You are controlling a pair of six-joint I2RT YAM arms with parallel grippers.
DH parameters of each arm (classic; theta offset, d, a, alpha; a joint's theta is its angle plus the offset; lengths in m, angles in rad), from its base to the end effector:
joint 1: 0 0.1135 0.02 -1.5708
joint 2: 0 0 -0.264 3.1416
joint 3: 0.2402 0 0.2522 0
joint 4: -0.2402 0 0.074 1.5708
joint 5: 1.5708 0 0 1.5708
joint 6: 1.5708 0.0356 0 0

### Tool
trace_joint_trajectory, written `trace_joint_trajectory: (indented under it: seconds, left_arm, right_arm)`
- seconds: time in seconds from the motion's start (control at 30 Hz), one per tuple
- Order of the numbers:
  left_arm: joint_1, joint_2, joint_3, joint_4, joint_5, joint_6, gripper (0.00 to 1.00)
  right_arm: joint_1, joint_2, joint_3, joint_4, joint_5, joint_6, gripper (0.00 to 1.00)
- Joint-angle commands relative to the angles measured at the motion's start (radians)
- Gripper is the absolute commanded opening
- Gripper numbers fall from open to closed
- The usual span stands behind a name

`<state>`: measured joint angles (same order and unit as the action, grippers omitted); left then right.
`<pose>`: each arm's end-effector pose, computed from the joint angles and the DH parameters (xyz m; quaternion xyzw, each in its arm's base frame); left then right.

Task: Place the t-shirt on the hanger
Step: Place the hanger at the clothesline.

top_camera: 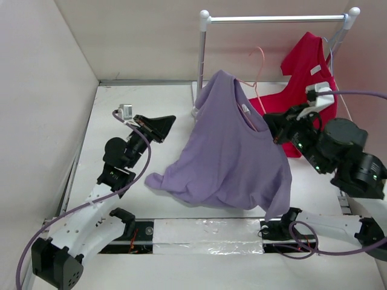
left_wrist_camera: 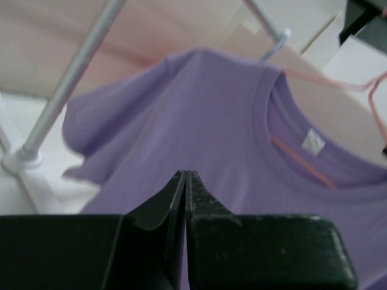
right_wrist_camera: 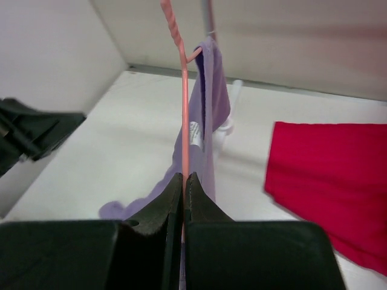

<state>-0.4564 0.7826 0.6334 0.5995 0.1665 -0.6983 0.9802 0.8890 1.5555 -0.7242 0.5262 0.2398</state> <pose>0.1609 -0.0856 0.3701 0.0060 0.5342 -0.4978 0.6832 0.0782 0.0845 0.5110 -0.0876 0.7192 0.2247 0.6516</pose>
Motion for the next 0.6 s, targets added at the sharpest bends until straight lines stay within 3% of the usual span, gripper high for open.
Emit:
trace_joint_trajectory:
  seconds: [0.0,0.27,0.4,0.57]
  left_arm:
    - [-0.001,0.012,-0.043,0.002,0.136,0.045,0.00]
    - [-0.001,-0.037,-0.141,-0.012,0.165,0.057,0.00]
    - [-0.001,0.000,-0.181,0.028,0.255,0.063,0.00]
    - [-0.017,0.053,-0.199,0.049,0.237,0.109,0.00]
  right_arm:
    - [-0.043,0.063,0.044,0.184,0.173,-0.080,0.00]
    - [-0.359,0.194,0.077,0.262,0.051,-0.109,0.00]
    - [-0.509,0.229,0.107,0.331,-0.061,-0.117,0.00]
    - [-0.684,0.266,0.146,0.368,-0.189,-0.097,0.00]
